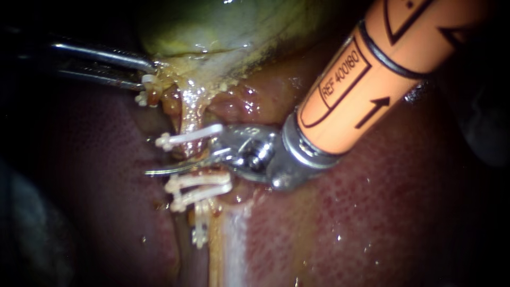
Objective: Go to the cutting position right tube
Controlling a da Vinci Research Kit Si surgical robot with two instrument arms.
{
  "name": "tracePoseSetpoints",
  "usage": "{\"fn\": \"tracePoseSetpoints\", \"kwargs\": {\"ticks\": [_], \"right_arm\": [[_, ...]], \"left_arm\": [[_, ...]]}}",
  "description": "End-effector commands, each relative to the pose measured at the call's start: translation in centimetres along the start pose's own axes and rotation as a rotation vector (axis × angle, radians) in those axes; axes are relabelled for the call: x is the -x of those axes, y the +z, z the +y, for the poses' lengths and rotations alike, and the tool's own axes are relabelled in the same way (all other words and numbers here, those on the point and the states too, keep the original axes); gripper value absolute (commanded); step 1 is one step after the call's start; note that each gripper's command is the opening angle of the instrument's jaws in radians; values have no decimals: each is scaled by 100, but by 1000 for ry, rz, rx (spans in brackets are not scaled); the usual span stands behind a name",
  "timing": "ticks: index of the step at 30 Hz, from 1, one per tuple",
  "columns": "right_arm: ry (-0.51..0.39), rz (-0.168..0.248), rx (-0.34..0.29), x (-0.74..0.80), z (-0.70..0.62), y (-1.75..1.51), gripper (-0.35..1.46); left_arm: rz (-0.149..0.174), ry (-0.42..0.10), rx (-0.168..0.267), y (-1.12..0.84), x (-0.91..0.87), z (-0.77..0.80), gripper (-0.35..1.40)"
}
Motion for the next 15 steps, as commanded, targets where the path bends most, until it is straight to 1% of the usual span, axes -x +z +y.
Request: {"fn": "tracePoseSetpoints", "kwargs": {"ticks": [1, 5, 8, 12, 15], "right_arm": [[-1, 1, -4, 1, 0, 1, 128], [10, 8, -10, 1, -4, 2, 126], [19, 10, -25, 2, -10, 4, 126], [13, 9, -65, 0, -27, 7, 126], [13, 18, -90, -5, -42, 8, 126]], "left_arm": [[0, 0, 0, 0, 0, 0, -35], [0, 0, 0, 0, 0, 0, -35], [0, 0, 0, 0, 0, -1, -35], [-1, 0, 1, -1, 0, -3, -35], [-1, 1, 1, -1, 0, -3, -35]]}}
